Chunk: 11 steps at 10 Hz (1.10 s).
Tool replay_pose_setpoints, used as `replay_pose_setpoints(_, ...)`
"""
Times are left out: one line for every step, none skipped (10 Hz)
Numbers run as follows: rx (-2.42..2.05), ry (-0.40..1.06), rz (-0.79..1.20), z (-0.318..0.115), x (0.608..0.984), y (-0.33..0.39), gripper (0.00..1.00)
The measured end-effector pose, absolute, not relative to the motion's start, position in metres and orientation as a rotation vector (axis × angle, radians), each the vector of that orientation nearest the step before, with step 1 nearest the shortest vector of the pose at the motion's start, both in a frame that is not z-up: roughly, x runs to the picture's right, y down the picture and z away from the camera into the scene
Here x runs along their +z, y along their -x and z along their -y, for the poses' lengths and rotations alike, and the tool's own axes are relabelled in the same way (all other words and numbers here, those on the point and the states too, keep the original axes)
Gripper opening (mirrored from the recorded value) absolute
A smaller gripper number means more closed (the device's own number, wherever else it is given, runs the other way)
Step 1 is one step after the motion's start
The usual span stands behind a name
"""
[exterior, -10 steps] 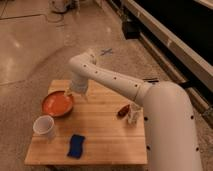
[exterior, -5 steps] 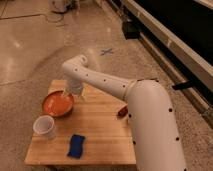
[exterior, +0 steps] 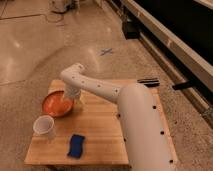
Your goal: Pick up the ceramic bowl
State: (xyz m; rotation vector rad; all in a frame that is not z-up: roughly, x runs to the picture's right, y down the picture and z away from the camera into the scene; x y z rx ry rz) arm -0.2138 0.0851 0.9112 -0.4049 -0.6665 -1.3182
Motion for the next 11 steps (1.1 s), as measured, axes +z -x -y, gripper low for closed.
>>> replay_pose_setpoints(-1.316, 0.411, 0.670, -0.090, 0.919, 0.215, 0.77)
replay_pose_setpoints(-1.314, 0.418, 0.677, -0.095, 0.924, 0.216, 0.68)
replay_pose_setpoints(-1.312, 0.424, 0.685, -0.099, 0.928, 0.217, 0.58)
replay_pose_setpoints(-1.308, 0.428, 0.691, -0.100, 0.929, 0.218, 0.49)
replay_pose_setpoints(-1.299, 0.429, 0.700, -0.101, 0.931, 0.219, 0.36)
replay_pose_setpoints(-1.291, 0.428, 0.707, -0.100, 0.931, 0.220, 0.27)
replay_pose_setpoints(-1.281, 0.420, 0.716, -0.100, 0.931, 0.222, 0.19)
replay_pose_setpoints(-1.270, 0.418, 0.724, -0.098, 0.929, 0.222, 0.07)
replay_pose_setpoints(-1.260, 0.415, 0.728, -0.096, 0.928, 0.221, 0.01)
replay_pose_setpoints(-1.255, 0.411, 0.731, -0.094, 0.927, 0.220, 0.00)
replay_pose_setpoints(-1.243, 0.404, 0.733, -0.090, 0.924, 0.218, 0.00)
